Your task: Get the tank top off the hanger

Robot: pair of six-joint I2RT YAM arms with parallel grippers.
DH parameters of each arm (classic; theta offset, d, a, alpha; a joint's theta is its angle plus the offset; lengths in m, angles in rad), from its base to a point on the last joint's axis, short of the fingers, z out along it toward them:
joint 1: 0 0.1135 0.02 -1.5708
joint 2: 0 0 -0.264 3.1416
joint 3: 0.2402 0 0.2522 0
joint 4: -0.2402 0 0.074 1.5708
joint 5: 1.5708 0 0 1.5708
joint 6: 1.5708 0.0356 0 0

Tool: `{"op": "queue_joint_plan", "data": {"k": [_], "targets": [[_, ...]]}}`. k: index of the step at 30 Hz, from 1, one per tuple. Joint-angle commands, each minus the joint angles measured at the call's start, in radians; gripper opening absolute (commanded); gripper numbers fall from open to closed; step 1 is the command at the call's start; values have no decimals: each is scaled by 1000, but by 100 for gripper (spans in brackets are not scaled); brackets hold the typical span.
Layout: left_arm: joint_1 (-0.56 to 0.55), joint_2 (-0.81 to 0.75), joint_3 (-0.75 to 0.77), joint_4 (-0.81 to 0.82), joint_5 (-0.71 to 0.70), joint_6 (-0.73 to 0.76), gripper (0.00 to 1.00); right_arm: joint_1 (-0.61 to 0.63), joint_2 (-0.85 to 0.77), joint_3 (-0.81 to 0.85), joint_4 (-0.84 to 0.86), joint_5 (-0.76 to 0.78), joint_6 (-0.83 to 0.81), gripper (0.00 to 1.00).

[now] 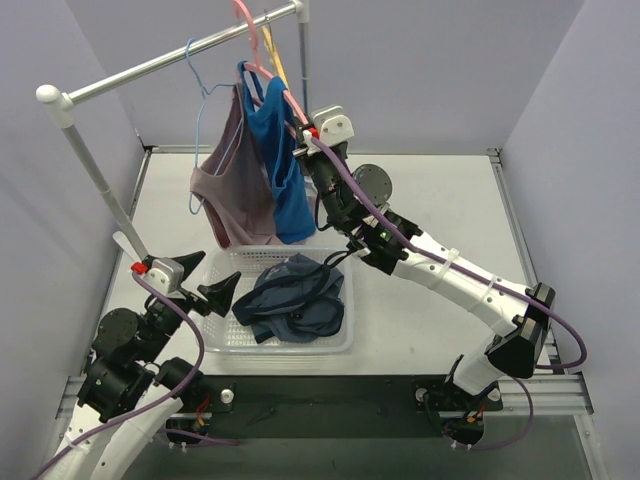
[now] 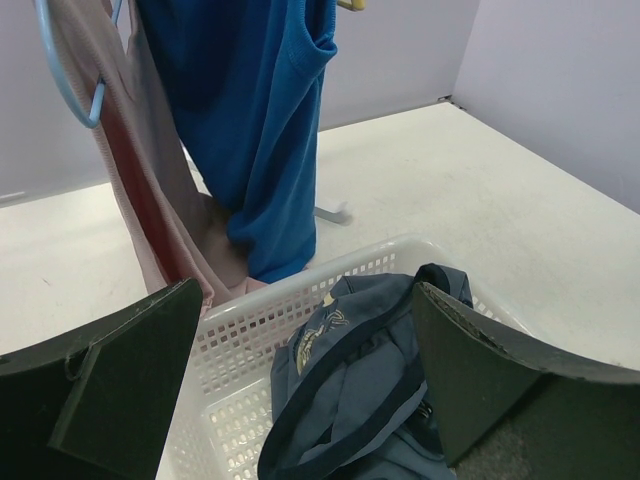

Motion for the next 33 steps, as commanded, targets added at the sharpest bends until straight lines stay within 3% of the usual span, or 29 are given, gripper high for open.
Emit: {"op": "queue_joint_plan", "data": {"k": [1,12,22,33], "targets": [[8,11,0,46,12,-9,97,-12,-67,31,180,13,-44,0],[8,24,0,44,9,-9,97,-52,-64,46,197,10,-97,0],[8,27,11,40,-17,-12,97,-95,-140,-53,180,-135,80,0],[7,137,160,30,12,-44,97,-190,-200,-107,218,-246,287,0]]}}
